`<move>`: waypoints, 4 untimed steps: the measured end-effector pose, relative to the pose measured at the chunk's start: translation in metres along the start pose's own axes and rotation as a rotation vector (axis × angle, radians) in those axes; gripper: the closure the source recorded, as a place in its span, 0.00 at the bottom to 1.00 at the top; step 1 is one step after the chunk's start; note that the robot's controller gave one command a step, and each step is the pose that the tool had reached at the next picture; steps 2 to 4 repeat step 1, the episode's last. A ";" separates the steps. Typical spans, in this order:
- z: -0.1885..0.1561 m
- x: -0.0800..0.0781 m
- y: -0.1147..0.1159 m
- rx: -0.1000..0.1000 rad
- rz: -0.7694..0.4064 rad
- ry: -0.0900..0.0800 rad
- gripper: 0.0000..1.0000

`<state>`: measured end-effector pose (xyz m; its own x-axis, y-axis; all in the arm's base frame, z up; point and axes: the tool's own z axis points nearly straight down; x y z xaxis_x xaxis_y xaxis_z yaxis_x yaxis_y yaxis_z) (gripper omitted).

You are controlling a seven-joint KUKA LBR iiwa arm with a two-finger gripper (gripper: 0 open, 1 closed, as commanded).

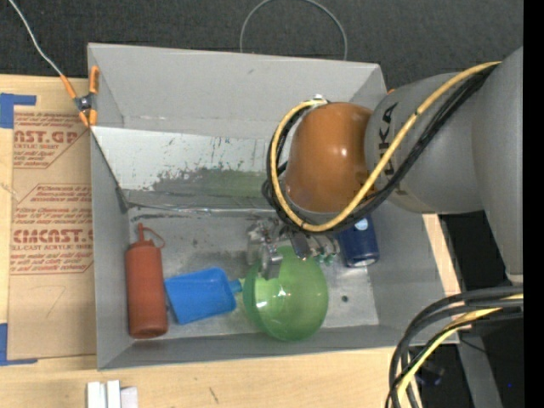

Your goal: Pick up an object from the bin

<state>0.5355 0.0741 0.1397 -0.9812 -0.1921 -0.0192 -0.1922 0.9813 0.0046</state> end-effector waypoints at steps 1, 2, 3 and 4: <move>-0.098 -0.019 0.029 0.003 -0.044 -0.008 1.00; -0.098 -0.019 0.029 0.003 -0.044 -0.008 1.00; -0.098 -0.019 0.029 0.003 -0.044 -0.008 1.00; -0.098 -0.019 0.029 0.003 -0.044 -0.008 1.00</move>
Offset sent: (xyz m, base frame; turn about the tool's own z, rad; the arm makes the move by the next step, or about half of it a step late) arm -0.0118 0.0299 0.1478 0.0103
